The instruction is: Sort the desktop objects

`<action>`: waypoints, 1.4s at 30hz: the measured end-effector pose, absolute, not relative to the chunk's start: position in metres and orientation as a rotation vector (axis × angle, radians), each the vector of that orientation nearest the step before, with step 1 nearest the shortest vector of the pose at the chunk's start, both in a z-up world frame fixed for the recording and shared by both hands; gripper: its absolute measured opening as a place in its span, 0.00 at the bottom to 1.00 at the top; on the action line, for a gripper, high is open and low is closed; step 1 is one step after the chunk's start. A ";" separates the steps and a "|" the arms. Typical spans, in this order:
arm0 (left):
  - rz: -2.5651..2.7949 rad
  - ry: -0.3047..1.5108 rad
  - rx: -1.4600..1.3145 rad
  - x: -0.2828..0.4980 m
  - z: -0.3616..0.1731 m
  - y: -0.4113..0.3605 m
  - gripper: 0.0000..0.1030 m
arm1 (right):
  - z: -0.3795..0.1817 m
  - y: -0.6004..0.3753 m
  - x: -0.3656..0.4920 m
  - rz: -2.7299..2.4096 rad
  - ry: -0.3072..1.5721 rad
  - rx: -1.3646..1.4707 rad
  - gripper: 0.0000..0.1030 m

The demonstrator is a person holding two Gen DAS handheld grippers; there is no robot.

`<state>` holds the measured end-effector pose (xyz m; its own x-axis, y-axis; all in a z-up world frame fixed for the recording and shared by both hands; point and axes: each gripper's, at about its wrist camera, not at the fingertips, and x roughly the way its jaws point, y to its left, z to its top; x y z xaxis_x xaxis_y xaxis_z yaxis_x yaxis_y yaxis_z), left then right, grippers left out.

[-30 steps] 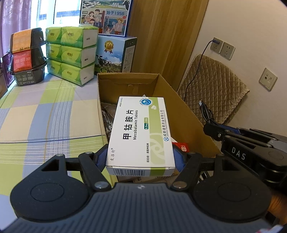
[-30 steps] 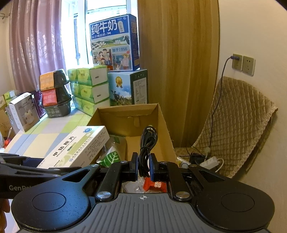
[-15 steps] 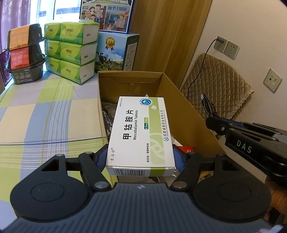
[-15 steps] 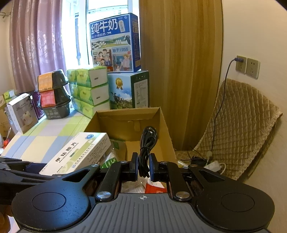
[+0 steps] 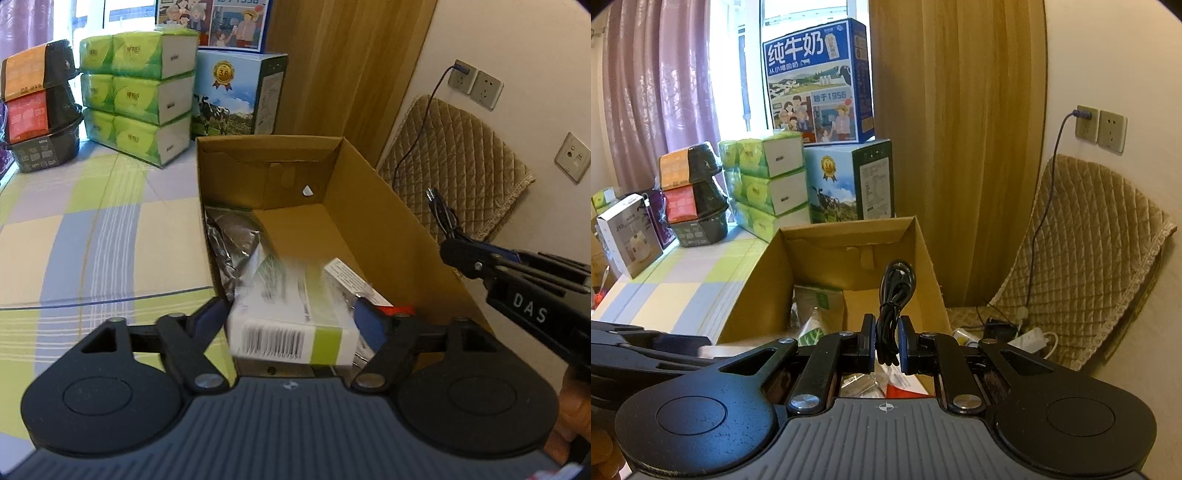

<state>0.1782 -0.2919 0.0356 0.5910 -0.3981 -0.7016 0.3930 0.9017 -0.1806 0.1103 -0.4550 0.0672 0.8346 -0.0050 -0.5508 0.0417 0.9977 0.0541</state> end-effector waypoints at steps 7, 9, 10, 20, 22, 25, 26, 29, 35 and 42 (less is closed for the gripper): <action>-0.431 0.785 -0.035 0.163 0.040 -0.265 0.73 | 0.058 -0.452 0.118 -0.004 0.611 0.092 0.09; -0.422 0.779 -0.045 0.159 0.041 -0.257 0.77 | 0.057 -0.448 0.122 0.009 0.613 0.108 0.09; -0.414 0.777 -0.049 0.157 0.041 -0.253 0.78 | 0.057 -0.447 0.125 0.016 0.610 0.117 0.09; -0.334 0.751 -0.040 0.137 0.040 -0.217 0.97 | 0.055 -0.459 0.117 0.026 0.595 0.222 0.45; -0.326 0.748 -0.037 0.130 0.040 -0.213 0.98 | 0.054 -0.460 0.104 0.017 0.601 0.223 0.48; -0.315 0.743 -0.035 0.117 0.041 -0.210 0.98 | 0.055 -0.462 0.083 0.002 0.603 0.243 0.62; -0.318 0.739 -0.029 0.111 0.041 -0.210 0.99 | 0.056 -0.462 0.075 -0.005 0.605 0.247 0.68; -0.328 0.736 -0.018 0.096 0.043 -0.211 0.99 | 0.058 -0.458 0.052 -0.007 0.618 0.242 0.79; -0.349 0.781 -0.013 0.068 0.044 -0.215 0.99 | 0.066 -0.451 0.012 -0.022 0.638 0.235 0.92; -0.339 0.802 0.004 0.040 0.049 -0.219 0.99 | 0.078 -0.443 -0.023 -0.027 0.643 0.217 0.98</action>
